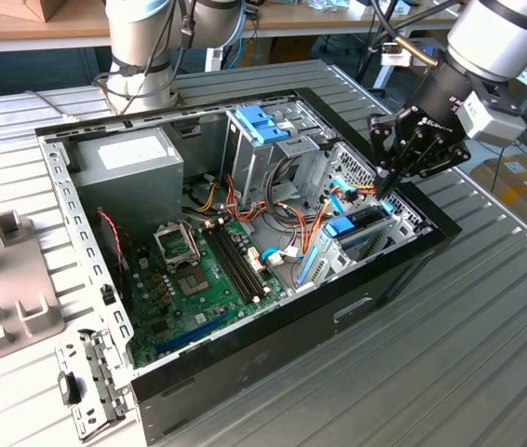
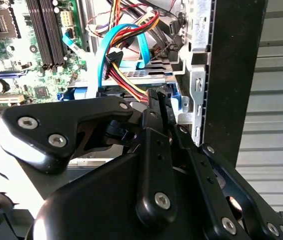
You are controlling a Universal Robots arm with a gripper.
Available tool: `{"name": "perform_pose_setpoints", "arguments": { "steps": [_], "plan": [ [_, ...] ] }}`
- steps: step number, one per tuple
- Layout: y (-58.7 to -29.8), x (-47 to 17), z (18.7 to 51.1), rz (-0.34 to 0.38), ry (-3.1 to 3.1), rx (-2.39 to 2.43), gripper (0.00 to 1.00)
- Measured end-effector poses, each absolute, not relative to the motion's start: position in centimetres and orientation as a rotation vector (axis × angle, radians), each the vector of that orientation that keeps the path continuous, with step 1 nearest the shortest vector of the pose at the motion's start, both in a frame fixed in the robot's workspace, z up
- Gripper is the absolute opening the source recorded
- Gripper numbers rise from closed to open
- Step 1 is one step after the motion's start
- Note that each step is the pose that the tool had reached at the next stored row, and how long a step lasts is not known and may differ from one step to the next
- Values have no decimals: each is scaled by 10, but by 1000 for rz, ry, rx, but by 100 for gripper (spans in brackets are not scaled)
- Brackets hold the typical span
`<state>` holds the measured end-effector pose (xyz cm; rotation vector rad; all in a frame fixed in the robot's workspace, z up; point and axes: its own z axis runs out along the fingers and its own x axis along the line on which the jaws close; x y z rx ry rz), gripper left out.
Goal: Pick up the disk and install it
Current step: 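Insert the first disk wire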
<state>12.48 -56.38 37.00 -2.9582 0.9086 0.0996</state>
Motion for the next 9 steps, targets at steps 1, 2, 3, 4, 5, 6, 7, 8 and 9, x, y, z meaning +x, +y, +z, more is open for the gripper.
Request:
{"name": "perform_pose_setpoints", "arguments": {
  "steps": [1, 2, 3, 4, 5, 6, 7, 8, 9],
  "plan": [
    [-564, 124, 370, 100, 909, -2958, 17],
    [-564, 123, 370, 100, 909, -2958, 17],
    [-564, 122, 370, 100, 909, -2958, 17],
    [-564, 121, 370, 100, 909, -2958, 17],
    [-564, 121, 370, 100, 909, -2958, 17],
    [-564, 121, 370, 100, 909, -2958, 17],
    [-564, 121, 370, 100, 909, -2958, 17],
    [-564, 121, 370, 100, 909, -2958, 17],
    [-564, 121, 370, 100, 909, -2958, 17]
  ]
}}
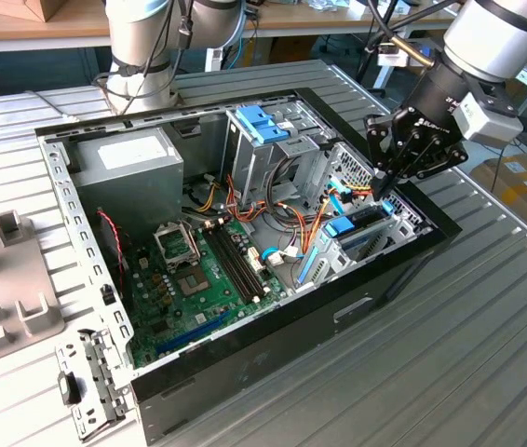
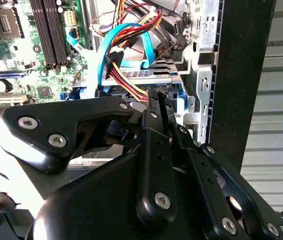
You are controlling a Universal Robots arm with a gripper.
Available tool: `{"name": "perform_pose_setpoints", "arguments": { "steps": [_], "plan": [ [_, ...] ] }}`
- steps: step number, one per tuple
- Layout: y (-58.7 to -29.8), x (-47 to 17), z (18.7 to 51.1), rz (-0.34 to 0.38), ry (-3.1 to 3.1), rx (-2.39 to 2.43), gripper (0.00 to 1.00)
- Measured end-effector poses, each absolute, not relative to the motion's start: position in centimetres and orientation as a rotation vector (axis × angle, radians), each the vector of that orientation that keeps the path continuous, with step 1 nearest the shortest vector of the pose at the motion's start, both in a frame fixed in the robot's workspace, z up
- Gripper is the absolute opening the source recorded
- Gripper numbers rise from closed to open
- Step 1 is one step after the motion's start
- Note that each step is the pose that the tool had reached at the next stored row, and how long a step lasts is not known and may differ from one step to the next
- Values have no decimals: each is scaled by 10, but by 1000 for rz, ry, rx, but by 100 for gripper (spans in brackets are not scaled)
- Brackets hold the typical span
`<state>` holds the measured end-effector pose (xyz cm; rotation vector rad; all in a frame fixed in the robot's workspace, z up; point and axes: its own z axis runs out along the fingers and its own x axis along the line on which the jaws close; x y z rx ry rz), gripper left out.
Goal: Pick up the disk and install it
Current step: 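Insert the first disk wire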
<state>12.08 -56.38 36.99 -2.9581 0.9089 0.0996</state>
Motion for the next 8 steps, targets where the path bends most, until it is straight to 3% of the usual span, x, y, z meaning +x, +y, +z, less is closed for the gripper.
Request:
{"name": "perform_pose_setpoints", "arguments": {
  "steps": [8],
  "plan": [
    [-564, 121, 369, 98, 973, -2936, 17]
  ]
}}
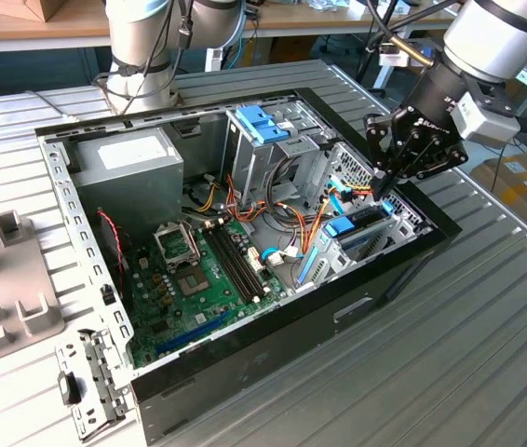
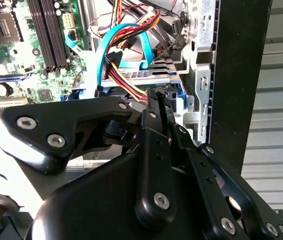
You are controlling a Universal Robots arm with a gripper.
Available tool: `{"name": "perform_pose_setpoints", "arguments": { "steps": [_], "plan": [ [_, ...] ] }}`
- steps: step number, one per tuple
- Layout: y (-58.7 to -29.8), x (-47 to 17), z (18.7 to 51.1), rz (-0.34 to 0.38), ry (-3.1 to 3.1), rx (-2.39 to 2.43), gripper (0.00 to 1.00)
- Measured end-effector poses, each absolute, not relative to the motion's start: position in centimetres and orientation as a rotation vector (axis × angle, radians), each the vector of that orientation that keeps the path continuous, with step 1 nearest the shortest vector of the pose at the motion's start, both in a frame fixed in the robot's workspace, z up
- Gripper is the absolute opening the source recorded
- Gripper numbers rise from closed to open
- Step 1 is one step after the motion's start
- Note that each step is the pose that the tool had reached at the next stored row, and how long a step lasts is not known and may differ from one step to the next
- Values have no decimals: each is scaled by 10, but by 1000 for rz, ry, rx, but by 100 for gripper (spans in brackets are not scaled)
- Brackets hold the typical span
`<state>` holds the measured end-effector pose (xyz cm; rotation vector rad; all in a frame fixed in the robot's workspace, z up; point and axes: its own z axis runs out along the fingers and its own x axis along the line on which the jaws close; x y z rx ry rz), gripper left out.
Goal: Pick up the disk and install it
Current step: 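Insert the first disk wire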
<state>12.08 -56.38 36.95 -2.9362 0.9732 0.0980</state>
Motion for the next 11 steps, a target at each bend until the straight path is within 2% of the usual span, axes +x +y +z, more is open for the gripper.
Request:
{"name": "perform_pose_setpoints", "arguments": {
  "steps": [11],
  "plan": [
    [-564, 121, 368, 92, 1192, -2849, 17]
  ]
}}
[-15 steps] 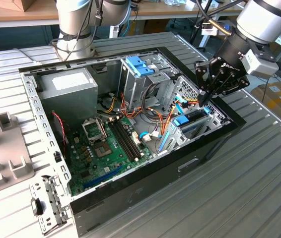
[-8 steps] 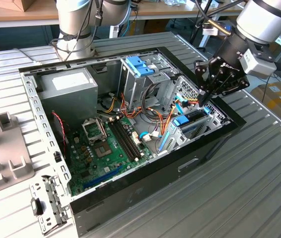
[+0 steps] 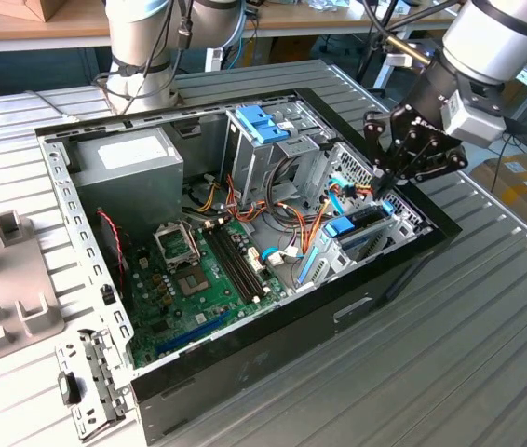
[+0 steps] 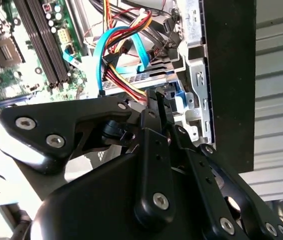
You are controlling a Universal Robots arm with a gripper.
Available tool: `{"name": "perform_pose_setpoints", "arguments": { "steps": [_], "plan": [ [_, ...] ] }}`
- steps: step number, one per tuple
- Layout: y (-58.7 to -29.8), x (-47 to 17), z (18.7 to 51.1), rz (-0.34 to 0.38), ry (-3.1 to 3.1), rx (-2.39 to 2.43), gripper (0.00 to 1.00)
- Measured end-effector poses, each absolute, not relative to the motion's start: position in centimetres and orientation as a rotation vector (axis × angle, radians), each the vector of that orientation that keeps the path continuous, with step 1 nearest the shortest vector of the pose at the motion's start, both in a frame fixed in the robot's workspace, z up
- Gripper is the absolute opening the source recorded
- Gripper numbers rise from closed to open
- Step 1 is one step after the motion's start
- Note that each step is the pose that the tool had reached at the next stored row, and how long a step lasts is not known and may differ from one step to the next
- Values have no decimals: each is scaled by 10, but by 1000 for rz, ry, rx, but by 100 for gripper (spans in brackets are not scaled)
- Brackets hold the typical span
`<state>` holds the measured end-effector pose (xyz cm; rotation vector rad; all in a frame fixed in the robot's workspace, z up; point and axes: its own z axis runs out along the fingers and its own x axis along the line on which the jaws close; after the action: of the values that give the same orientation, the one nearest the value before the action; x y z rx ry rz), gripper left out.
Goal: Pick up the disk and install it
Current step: 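Insert the first disk wire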
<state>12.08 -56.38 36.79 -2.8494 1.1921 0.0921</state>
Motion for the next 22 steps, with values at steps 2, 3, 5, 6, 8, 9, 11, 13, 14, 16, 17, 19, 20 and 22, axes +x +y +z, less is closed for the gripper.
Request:
{"name": "perform_pose_setpoints", "arguments": {
  "steps": [2, 3, 5, 6, 8, 9, 11, 13, 14, 16, 17, 19, 20, 22],
  "plan": [
    [-564, 121, 368, 91, 1230, -2832, 17],
    [-564, 121, 367, 90, 1260, -2819, 17],
    [-564, 121, 367, 89, 1295, -2802, 17],
    [-564, 121, 367, 89, 1312, -2794, 17],
    [-564, 121, 367, 87, 1354, -2772, 17],
    [-564, 121, 367, 87, 1370, -2764, 17],
    [-564, 121, 366, 85, 1433, -2731, 17],
    [-564, 121, 366, 83, 1475, -2707, 17],
    [-564, 121, 366, 83, 1489, -2700, 17],
    [-564, 121, 365, 81, 1541, -2669, 17],
    [-564, 121, 365, 80, 1568, -2653, 17],
    [-564, 121, 365, 79, 1605, -2629, 17],
    [-564, 121, 365, 78, 1633, -2612, 17],
    [-564, 121, 364, 76, 1677, -2582, 17]
  ]
}}
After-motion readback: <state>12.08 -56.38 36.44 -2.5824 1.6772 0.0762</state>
